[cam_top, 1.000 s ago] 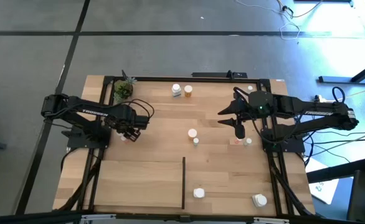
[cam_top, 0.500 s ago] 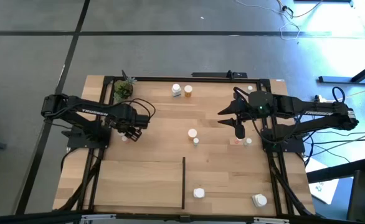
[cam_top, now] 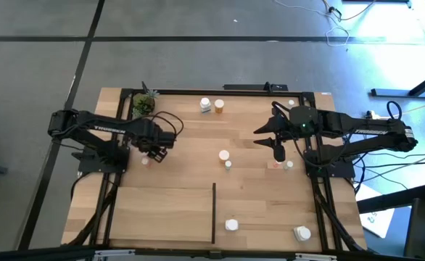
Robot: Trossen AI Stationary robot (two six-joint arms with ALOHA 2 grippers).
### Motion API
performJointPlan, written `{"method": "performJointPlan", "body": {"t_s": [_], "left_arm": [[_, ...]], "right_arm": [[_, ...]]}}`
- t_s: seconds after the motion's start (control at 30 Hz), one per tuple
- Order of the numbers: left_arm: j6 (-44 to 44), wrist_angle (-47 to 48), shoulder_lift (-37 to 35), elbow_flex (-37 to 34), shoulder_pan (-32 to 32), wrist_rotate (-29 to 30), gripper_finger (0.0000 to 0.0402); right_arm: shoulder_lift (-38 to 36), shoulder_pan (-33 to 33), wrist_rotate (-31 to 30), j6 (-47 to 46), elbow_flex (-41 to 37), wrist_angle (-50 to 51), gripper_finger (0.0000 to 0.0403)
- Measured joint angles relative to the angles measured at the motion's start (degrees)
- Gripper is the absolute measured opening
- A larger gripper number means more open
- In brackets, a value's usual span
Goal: Pick and place medicine bottles onto shelf by color
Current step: Put the bottom left big orange pill bottle on the shelf
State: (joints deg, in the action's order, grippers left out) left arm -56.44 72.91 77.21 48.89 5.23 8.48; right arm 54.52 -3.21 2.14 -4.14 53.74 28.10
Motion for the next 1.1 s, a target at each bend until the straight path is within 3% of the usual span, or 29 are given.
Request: {"method": "performJointPlan", "body": {"t_s": [0.77, 1.1], "left_arm": [[15.0, 1.6, 0.0, 9.7, 0.0, -0.9, 0.0200], [20.1, 1.9, 0.0, 14.3, -5.5, -1.5, 0.0200]], "right_arm": [[0.0, 0.0, 0.0, 0.1, 0.0, 0.0, 0.0174], [0.0, 0.0, 0.0, 0.1, 0.0, 0.0, 0.0174]]}}
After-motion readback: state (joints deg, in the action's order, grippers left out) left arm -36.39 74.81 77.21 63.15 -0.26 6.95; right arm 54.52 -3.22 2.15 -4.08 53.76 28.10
